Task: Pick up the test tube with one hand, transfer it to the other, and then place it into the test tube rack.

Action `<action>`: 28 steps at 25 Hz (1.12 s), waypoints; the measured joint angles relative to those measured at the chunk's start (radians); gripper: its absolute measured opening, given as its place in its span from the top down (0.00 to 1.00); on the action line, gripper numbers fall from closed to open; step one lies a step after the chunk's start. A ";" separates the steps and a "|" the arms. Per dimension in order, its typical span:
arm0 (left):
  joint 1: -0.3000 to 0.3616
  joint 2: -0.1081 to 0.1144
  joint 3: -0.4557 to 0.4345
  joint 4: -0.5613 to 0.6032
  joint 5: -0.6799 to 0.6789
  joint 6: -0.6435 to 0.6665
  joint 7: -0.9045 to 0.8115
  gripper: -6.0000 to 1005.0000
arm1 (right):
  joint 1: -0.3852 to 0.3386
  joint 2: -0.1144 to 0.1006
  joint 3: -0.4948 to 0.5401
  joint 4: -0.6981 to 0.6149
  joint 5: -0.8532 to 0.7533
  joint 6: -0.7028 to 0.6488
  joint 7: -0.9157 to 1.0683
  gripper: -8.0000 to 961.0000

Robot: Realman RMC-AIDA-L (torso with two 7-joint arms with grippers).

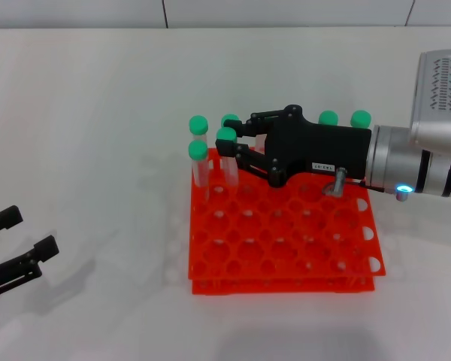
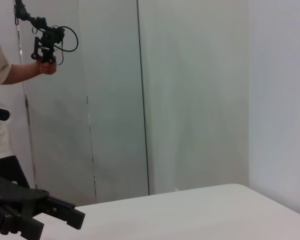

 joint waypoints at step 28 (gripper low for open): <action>-0.010 0.002 0.000 -0.003 0.009 0.000 -0.002 0.11 | -0.002 0.000 0.001 0.000 0.025 -0.010 -0.001 0.57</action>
